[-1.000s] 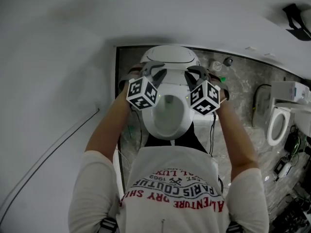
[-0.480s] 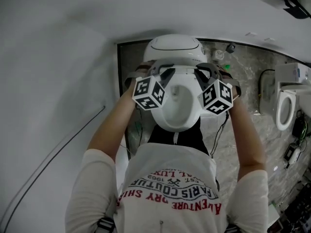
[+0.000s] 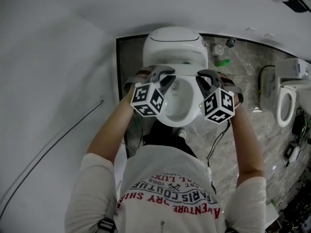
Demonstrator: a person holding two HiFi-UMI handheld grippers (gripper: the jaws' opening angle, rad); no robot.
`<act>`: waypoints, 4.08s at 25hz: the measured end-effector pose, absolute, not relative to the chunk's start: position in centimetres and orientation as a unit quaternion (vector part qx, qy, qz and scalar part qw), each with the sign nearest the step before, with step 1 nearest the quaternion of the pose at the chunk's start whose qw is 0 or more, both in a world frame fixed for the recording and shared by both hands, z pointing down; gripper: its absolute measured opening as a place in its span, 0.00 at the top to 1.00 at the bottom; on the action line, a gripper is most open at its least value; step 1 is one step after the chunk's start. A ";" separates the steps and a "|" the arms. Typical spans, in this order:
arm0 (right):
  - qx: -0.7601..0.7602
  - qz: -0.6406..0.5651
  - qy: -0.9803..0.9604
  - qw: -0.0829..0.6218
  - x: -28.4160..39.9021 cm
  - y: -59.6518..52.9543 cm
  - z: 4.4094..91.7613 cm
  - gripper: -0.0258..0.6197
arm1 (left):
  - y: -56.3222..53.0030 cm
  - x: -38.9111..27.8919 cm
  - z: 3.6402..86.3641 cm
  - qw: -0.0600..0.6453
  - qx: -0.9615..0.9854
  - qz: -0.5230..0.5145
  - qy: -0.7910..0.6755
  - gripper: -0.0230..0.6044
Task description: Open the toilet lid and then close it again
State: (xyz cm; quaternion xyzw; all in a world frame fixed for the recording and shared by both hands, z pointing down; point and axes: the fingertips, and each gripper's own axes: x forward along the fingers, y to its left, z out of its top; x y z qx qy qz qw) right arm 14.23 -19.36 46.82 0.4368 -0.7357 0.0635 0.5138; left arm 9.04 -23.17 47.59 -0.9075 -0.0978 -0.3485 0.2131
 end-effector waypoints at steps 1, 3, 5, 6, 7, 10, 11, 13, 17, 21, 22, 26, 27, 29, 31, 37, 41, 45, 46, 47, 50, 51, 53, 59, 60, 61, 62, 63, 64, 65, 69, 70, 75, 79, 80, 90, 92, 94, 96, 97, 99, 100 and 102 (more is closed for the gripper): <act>0.435 0.059 -0.736 0.515 14.0 -18.9 46.9 0.91 | -22.7 8.8 47.7 0.218 -0.906 -0.350 -0.095 0.89; 0.434 0.051 -0.737 0.516 13.5 -18.0 47.0 0.91 | -21.9 8.3 47.8 0.225 -0.905 -0.350 -0.088 0.89; 0.432 0.045 -0.738 0.516 12.7 -16.9 47.2 0.91 | -20.8 7.5 47.9 0.228 -0.905 -0.351 -0.080 0.89; 0.431 0.041 -0.739 0.516 12.2 -16.3 47.4 0.91 | -20.2 7.0 48.1 0.229 -0.904 -0.353 -0.076 0.89; 0.431 0.036 -0.739 0.516 11.8 -15.7 47.6 0.91 | -19.6 6.6 48.2 0.230 -0.904 -0.354 -0.072 0.89; 0.434 0.022 -0.737 0.517 10.8 -13.9 48.0 0.91 | -17.9 5.7 48.6 0.230 -0.902 -0.361 -0.059 0.89; 0.435 0.020 -0.736 0.518 10.5 -13.3 48.1 0.91 | -17.4 5.4 48.8 0.229 -0.901 -0.363 -0.055 0.88; 0.434 0.020 -0.736 0.519 9.8 -12.2 48.6 0.91 | -16.3 4.7 49.2 0.221 -0.902 -0.368 -0.048 0.88; 0.423 0.026 -0.741 0.521 7.9 -9.7 50.2 0.91 | -13.8 2.8 50.8 0.215 -0.902 -0.372 -0.042 0.86; 0.404 0.013 -0.739 0.538 6.0 -6.6 52.2 0.91 | -10.8 0.9 52.7 0.225 -0.897 -0.378 -0.044 0.85; 0.401 0.008 -0.738 0.543 5.5 -6.0 52.7 0.91 | -10.2 0.4 53.2 0.228 -0.896 -0.379 -0.044 0.84; 0.396 0.002 -0.735 0.550 3.8 -3.8 54.9 0.91 | -8.0 -1.2 55.4 0.230 -0.894 -0.383 -0.040 0.82; 0.395 0.004 -0.736 0.550 3.5 -3.3 55.5 0.91 | -7.5 -1.5 56.0 0.229 -0.894 -0.384 -0.040 0.82; 0.392 0.007 -0.738 0.549 2.8 -2.1 56.7 0.90 | -6.3 -2.2 57.1 0.229 -0.893 -0.387 -0.037 0.80; 0.390 0.011 -0.741 0.547 2.3 -1.0 57.8 0.89 | -5.2 -2.7 58.3 0.234 -0.892 -0.386 -0.032 0.79; 0.385 0.021 -0.744 0.546 0.4 1.7 61.4 0.87 | -2.5 -4.5 61.8 0.250 -0.885 -0.392 -0.018 0.77; 0.374 0.035 -0.752 0.542 -0.3 3.2 63.7 0.85 | -0.9 -5.2 64.1 0.263 -0.874 -0.407 -0.024 0.75; 0.360 0.038 -0.756 0.544 -1.0 5.0 66.3 0.84 | 0.9 -5.8 66.8 0.275 -0.863 -0.422 -0.038 0.73; 0.358 0.037 -0.757 0.546 -1.4 5.3 67.1 0.84 | 1.3 -6.2 67.7 0.276 -0.861 -0.425 -0.041 0.72; 0.356 0.036 -0.756 0.547 -1.7 5.6 67.9 0.84 | 1.6 -6.5 68.5 0.275 -0.860 -0.427 -0.042 0.72; 0.354 0.035 -0.754 0.552 -2.2 6.4 69.9 0.84 | 2.5 -7.0 70.4 0.256 -0.863 -0.434 -0.045 0.69; 0.352 0.036 -0.754 0.553 -2.4 6.7 70.5 0.83 | 2.8 -7.1 71.0 0.247 -0.863 -0.437 -0.047 0.69; 0.351 0.037 -0.754 0.554 -2.6 7.1 71.7 0.83 | 3.4 -7.3 72.0 0.235 -0.864 -0.443 -0.050 0.68; 0.345 0.043 -0.753 0.559 -3.1 8.4 75.3 0.82 | 4.7 -7.7 75.5 0.202 -0.868 -0.450 -0.054 0.68; 0.342 0.044 -0.753 0.560 -3.3 8.5 75.9 0.82 | 4.8 -7.9 76.1 0.200 -0.868 -0.451 -0.053 0.67; 0.339 0.044 -0.753 0.562 -3.4 8.7 76.6 0.82 | 5.0 -8.0 76.8 0.199 -0.868 -0.453 -0.053 0.67; 0.336 0.043 -0.753 0.564 -3.6 8.9 77.2 0.82 | 5.2 -8.2 77.4 0.197 -0.867 -0.454 -0.052 0.67; 0.334 0.043 -0.753 0.565 -3.7 9.1 77.9 0.82 | 5.4 -8.2 78.1 0.194 -0.867 -0.456 -0.051 0.67; 0.334 0.046 -0.754 0.563 -3.7 9.2 78.5 0.82 | 5.6 -8.3 78.7 0.191 -0.867 -0.457 -0.051 0.66; 0.335 0.050 -0.756 0.561 -3.7 9.3 79.1 0.82 | 5.7 -8.3 79.3 0.189 -0.867 -0.458 -0.051 0.66; 0.341 0.063 -0.756 0.555 -3.8 9.5 81.5 0.82 | 6.0 -8.4 81.8 0.189 -0.864 -0.464 -0.052 0.65; 0.341 0.065 -0.755 0.556 -3.9 9.5 82.0 0.82 | 6.0 -8.4 82.3 0.186 -0.864 -0.465 -0.053 0.65; 0.340 0.090 -0.755 0.554 -4.3 9.6 84.4 0.82 | 6.1 -8.8 84.6 0.165 -0.864 -0.473 -0.049 0.65; 0.342 0.120 -0.756 0.545 -4.3 9.5 85.7 0.82 | 6.1 -8.8 85.9 0.166 -0.862 -0.478 -0.043 0.65; 0.345 0.129 -0.757 0.540 -4.3 9.4 85.9 0.82 | 6.2 -8.7 86.1 0.165 -0.862 -0.478 -0.041 0.65; 0.360 0.143 -0.760 0.522 -4.4 9.2 86.9 0.82 | 5.9 -8.8 86.9 0.144 -0.868 -0.473 -0.045 0.65; 0.359 0.139 -0.762 0.521 -4.3 9.2 86.3 0.82 | 5.9 -8.7 86.3 0.145 -0.870 -0.469 -0.040 0.65; 0.366 0.136 -0.764 0.514 -4.1 9.2 84.9 0.82 | 6.0 -8.6 84.9 0.147 -0.880 -0.451 -0.025 0.65; 0.377 0.133 -0.768 0.501 -4.0 9.5 82.4 0.82 | 6.5 -8.8 82.6 0.137 -0.893 -0.429 -0.009 0.66; 0.386 0.132 -0.769 0.491 -3.9 9.6 80.8 0.85 | 6.6 -8.8 81.2 0.130 -0.898 -0.421 -0.001 0.66; 0.412 0.135 -0.771 0.467 -3.1 9.0 77.2 0.91 | 5.7 -8.3 78.0 0.120 -0.907 -0.404 0.025 0.70; 0.426 0.137 -0.771 0.454 -2.6 8.4 75.3 0.91 | 4.5 -7.8 76.2 0.117 -0.911 -0.394 0.045 0.75; 0.452 0.140 -0.769 0.430 -1.6 7.3 71.5 0.92 | 2.2 -6.7 72.6 0.104 -0.917 -0.375 0.086 0.84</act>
